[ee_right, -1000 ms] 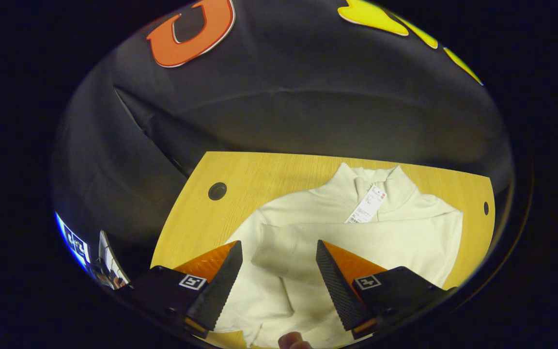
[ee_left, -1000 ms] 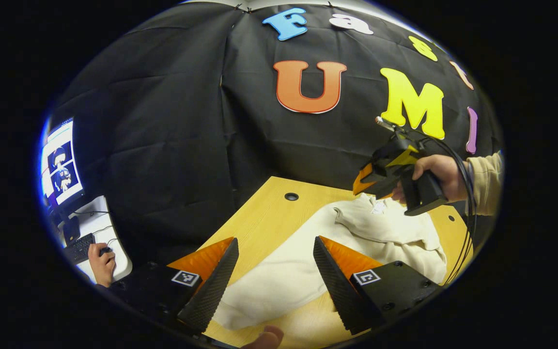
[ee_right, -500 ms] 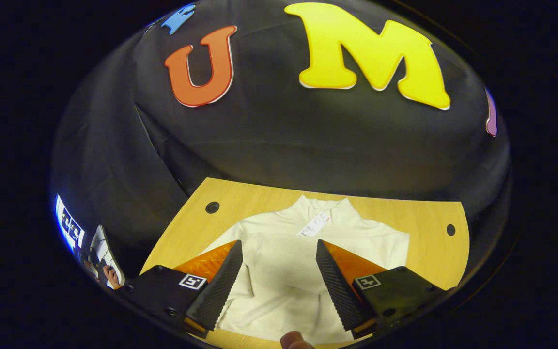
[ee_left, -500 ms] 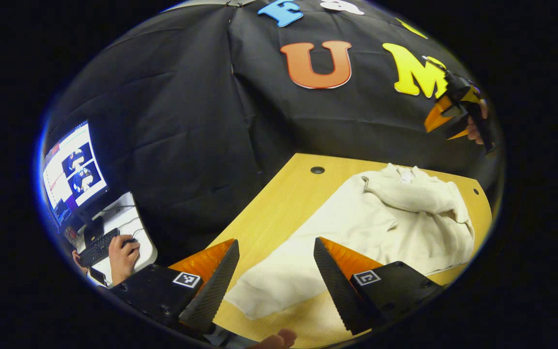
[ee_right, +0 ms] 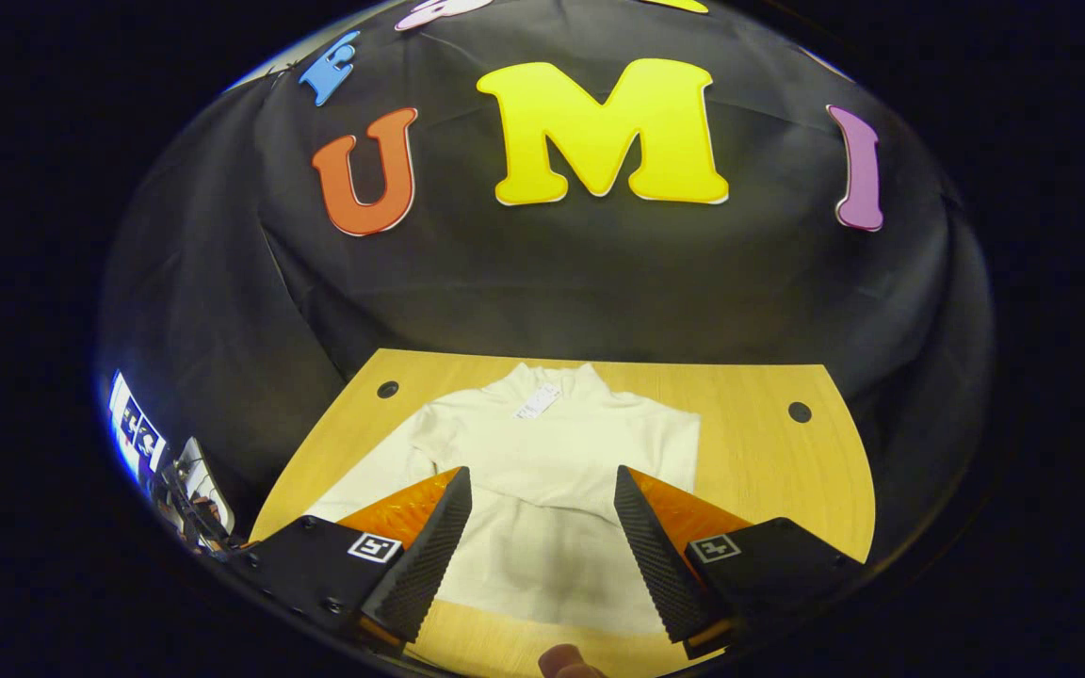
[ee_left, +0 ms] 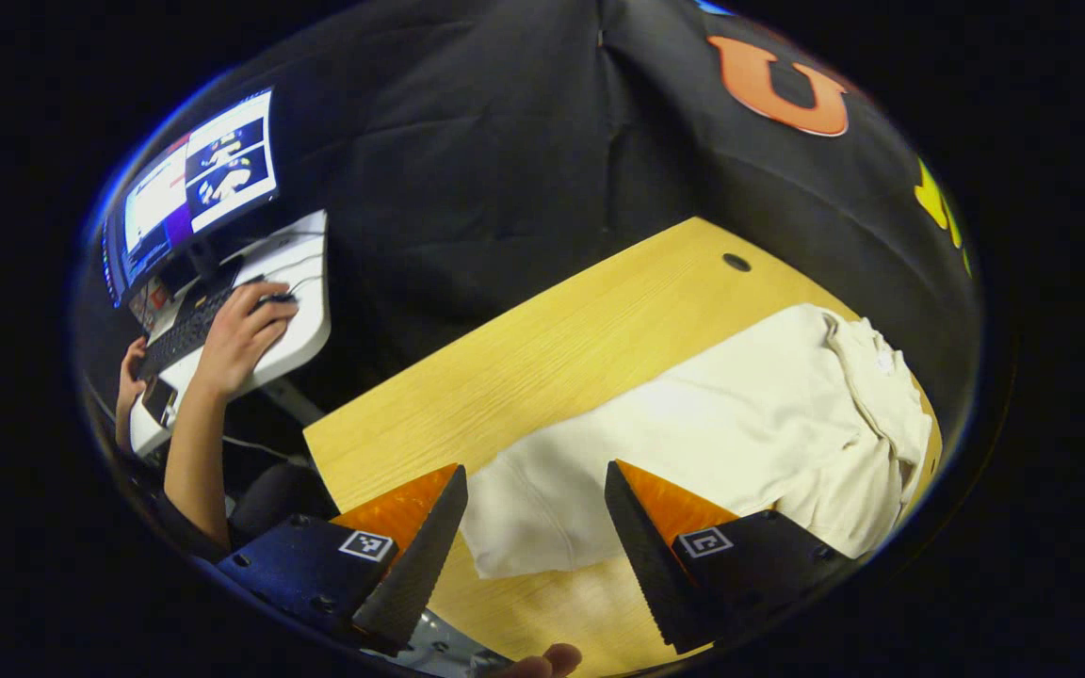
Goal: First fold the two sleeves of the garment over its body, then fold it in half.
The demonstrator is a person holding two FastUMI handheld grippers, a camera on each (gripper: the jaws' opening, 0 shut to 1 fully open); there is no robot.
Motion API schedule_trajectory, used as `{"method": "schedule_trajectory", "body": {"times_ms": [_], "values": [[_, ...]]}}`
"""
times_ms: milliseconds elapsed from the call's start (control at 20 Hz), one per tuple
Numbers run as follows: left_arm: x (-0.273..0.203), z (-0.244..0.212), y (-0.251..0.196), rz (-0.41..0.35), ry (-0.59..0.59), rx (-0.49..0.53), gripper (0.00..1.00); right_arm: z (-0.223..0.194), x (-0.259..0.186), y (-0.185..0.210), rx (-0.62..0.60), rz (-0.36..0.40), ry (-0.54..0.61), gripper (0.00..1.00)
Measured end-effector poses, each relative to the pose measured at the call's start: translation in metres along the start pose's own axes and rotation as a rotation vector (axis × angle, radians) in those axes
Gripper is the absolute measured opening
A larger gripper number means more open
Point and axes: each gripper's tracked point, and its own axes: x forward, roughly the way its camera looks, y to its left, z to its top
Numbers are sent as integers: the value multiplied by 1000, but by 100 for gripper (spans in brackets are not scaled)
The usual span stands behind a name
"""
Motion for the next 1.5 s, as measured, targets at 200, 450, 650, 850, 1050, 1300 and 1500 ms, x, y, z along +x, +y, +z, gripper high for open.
{"method": "schedule_trajectory", "body": {"times_ms": [200, 450, 650, 850, 1050, 1300, 1500], "values": [[12, -26, -3, 20, 163, -194, 99, -18, -20, -10, -43, -10, -4, 95], [16, -29, 8, 89, 205, -232, 94, -44, -18, 2, -68, 12, 36, 95], [22, -41, 17, 130, 275, -315, 93, -57, -24, 14, -87, 26, 51, 95], [27, -39, 17, 144, 321, -306, 92, -64, -22, 17, -81, 30, 69, 95], [28, -38, 12, 126, 376, -284, 85, -70, -20, 21, -86, 38, 84, 95], [29, -37, 7, 107, 475, -292, 69, -77, -20, 27, -87, 56, 102, 94], [30, -32, 2, 65, 522, -273, 55, -77, -24, 30, -96, 70, 91, 95]]}}
